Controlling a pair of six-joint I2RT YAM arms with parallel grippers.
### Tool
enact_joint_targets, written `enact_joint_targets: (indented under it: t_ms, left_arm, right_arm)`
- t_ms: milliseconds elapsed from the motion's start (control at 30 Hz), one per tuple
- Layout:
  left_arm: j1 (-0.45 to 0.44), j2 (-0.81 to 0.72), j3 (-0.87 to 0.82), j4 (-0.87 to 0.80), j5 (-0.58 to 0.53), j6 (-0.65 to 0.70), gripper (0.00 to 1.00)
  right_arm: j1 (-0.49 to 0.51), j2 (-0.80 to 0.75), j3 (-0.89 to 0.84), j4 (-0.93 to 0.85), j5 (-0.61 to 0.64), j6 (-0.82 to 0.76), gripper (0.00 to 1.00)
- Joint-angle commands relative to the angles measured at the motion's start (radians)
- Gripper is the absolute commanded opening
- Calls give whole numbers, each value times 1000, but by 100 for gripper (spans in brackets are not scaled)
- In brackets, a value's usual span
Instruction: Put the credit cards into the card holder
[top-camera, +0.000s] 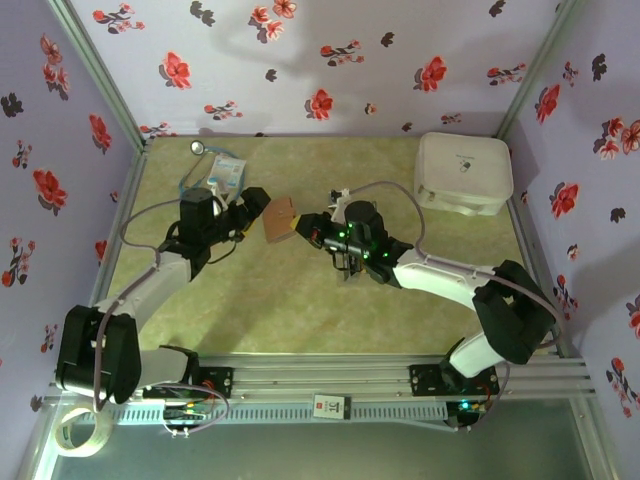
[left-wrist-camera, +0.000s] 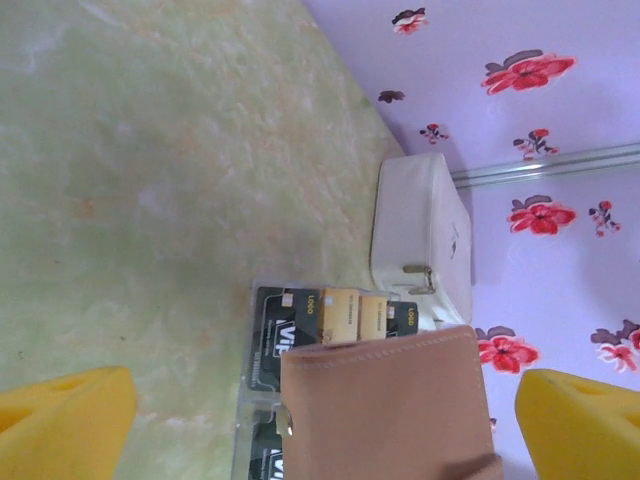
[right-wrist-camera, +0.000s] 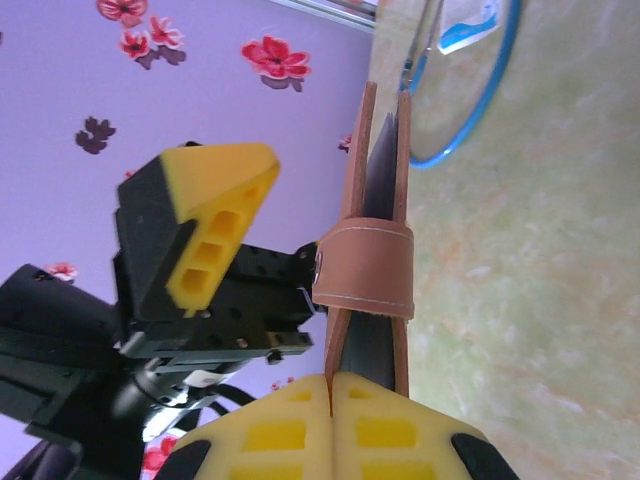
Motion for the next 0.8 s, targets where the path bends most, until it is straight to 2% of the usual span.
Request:
enact_joint_targets:
  t_ms: [0, 367, 767]
  left_arm:
    - [6, 11, 27, 91, 30, -46, 94]
    - [6, 31, -1, 219, 58, -115, 69]
    - [6, 20, -33, 242, 59, -116, 47]
  right_arm:
    - [2, 14, 31, 96, -36, 52, 0]
    - [6, 81, -2, 198, -38, 105, 0]
    - [-3, 87, -37, 190, -17, 98, 0]
